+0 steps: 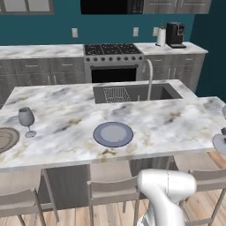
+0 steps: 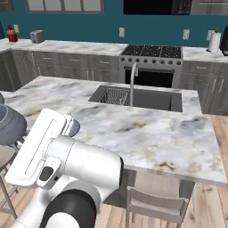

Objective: Retrieve the wine glasses from the counter and place one next to each plate.

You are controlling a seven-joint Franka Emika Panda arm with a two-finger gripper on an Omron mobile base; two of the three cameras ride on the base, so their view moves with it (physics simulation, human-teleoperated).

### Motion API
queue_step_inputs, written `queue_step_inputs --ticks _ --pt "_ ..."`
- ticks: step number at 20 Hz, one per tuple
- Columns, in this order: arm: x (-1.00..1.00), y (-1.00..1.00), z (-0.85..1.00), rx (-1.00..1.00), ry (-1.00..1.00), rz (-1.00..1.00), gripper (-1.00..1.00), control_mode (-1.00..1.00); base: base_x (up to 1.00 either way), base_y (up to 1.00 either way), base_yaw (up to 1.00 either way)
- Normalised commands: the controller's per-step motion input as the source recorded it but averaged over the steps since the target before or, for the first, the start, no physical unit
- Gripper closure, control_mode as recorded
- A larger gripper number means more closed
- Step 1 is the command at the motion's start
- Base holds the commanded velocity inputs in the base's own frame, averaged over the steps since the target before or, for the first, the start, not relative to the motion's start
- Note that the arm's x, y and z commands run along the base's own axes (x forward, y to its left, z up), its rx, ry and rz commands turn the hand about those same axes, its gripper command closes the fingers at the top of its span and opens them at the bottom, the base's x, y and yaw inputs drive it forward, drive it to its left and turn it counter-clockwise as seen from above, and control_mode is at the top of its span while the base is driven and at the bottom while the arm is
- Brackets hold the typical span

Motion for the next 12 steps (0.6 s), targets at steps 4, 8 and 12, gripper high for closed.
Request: queue_step_inputs --ticks 4,8,12 --pt "0.0 0.0 0.0 0.0 0.0 0.0 1.0 1.0 0.65 0.0 0.25" --pt "0.67 0.11 -0.14 0.0 0.02 0.08 1.0 -1.0 0.21 0.0 0.05" --pt "0.85 0.23 -0.27 -0.05 0.05 0.09 1.0 -1.0 0.0 0.0 0.0"
